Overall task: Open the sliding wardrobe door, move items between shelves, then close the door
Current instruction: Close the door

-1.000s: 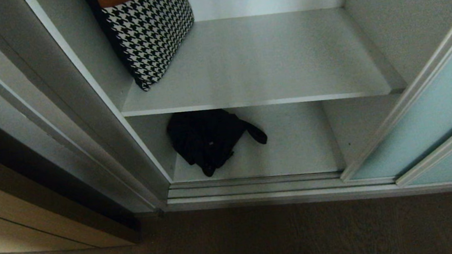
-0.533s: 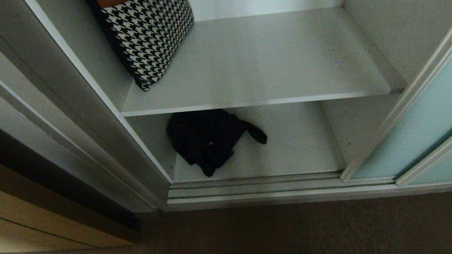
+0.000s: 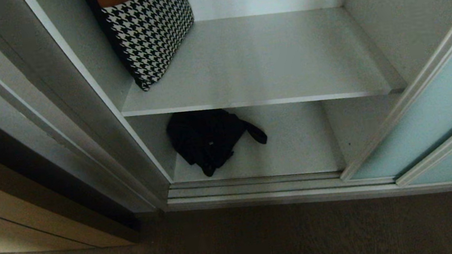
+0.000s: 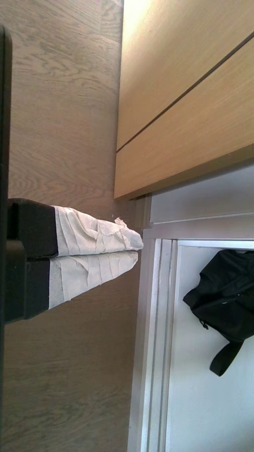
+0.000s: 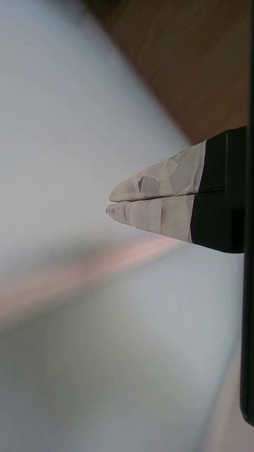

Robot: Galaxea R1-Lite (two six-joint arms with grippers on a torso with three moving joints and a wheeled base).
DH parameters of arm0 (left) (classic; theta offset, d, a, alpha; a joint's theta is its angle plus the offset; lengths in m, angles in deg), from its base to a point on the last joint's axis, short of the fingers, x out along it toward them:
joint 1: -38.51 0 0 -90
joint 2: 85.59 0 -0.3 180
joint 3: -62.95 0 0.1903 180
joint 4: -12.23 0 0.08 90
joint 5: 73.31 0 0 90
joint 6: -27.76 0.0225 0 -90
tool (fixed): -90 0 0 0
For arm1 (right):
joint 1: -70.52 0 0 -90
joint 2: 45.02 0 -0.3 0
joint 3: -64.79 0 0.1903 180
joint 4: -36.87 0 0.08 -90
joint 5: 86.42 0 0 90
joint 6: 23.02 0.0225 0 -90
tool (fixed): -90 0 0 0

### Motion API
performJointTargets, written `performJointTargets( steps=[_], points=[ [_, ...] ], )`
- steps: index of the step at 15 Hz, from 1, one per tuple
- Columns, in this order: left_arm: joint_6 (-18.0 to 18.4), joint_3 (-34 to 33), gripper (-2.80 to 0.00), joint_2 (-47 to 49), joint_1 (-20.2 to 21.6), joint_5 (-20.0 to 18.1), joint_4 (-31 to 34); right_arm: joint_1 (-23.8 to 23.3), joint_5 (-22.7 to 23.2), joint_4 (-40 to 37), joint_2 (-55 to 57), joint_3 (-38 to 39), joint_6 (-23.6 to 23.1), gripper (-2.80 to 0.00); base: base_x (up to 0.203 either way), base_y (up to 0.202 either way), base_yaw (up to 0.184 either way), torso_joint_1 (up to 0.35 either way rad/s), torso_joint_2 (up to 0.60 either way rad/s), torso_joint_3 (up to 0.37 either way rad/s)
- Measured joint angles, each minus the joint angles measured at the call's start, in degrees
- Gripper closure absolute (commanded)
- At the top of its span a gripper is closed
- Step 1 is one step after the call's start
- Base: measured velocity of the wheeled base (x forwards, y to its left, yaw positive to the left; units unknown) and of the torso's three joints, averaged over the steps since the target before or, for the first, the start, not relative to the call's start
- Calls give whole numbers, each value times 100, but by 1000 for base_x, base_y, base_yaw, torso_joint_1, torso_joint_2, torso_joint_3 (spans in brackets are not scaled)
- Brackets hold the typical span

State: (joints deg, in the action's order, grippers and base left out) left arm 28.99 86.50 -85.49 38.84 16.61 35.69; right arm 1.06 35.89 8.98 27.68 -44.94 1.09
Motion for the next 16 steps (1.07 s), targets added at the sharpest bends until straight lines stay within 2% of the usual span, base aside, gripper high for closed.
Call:
performJointTargets(
  steps=[4,7,11,16],
  points=[
    [1,0,0,0,0,-2,-2,-13,719,390,116,172,11,0,0,0,0,0,0,0],
    [-2,0,0,0,0,-2,-1,-88,900,663,295,332,36,0,0,0,0,0,0,0],
    [1,0,0,0,-2,-2,-2,-157,1508,1104,525,407,542,0,0,0,0,0,0,0],
    [-1,0,0,0,0,-2,0,-160,2265,1142,704,608,601,0,0,0,0,0,0,0]
  ],
)
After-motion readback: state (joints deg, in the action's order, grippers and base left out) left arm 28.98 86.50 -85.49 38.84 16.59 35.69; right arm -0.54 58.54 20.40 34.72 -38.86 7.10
